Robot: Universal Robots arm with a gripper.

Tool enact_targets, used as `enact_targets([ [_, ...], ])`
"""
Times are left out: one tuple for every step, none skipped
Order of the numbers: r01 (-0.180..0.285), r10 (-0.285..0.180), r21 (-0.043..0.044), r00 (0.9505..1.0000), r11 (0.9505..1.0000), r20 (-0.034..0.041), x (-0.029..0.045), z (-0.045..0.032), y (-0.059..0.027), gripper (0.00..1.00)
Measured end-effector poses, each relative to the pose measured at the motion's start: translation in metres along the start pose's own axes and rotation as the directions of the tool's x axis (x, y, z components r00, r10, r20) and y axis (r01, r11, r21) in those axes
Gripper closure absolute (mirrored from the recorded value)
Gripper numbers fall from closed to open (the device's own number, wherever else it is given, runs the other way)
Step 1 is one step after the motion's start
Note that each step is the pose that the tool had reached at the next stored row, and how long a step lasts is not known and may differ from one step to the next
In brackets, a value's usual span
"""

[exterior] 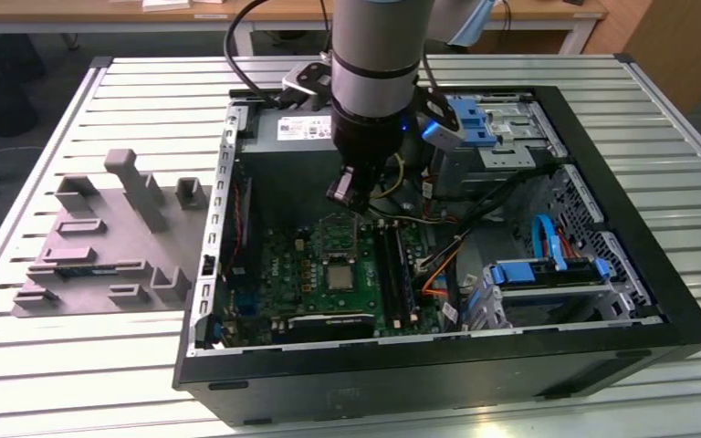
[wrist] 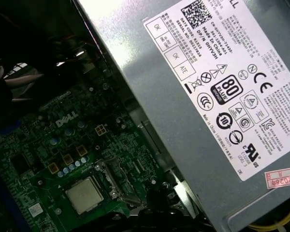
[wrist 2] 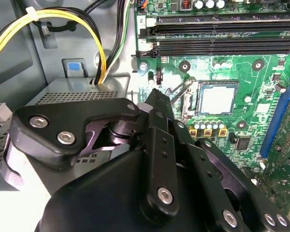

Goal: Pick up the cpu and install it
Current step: 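Close the cpu cover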

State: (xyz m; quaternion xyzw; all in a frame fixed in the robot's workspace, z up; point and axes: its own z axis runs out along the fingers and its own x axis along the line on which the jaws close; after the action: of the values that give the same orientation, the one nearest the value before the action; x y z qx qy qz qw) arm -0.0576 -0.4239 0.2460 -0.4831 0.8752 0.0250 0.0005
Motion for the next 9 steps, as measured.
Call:
enact_targets([
  [0.000, 0.000, 0.0000, 1.0000, 1.0000, 0.0000, 0.0000, -0.0001, 0.0000, 0.89],
  [0.000, 0.000, -0.0001, 1.0000, 1.0000, 0.0002, 0.0000, -0.0001, 0.0000, 0.89],
  [0.000, 0.000, -0.0001, 1.0000, 1.0000, 0.0003, 0.0000, -0.0002, 0.0000, 0.89],
  [0.000, 0.000, -0.0001, 1.0000, 1.0000, 0.0002, 0.0000, -0.0003, 0.0000, 0.89],
  [0.000, 0.000, -0.0001, 1.0000, 1.0000, 0.0001, 0.0000, -0.0003, 0.0000, 0.89],
  [0.000, 0.000, 0.0002, 1.0000, 1.0000, -0.0004, 0.0000, -0.0004, 0.0000, 0.89],
  [0.001, -0.001, 0.0024, 1.0000, 1.0000, -0.0042, 0.0000, -0.0004, 0.0000, 0.89],
  [0.003, -0.003, 0.0057, 0.9999, 1.0000, -0.0095, 0.0000, -0.0004, 0.0000, 0.89],
  [0.006, -0.005, 0.0097, 0.9999, 0.9999, -0.0160, 0.0000, -0.0004, 0.0000, 0.89],
])
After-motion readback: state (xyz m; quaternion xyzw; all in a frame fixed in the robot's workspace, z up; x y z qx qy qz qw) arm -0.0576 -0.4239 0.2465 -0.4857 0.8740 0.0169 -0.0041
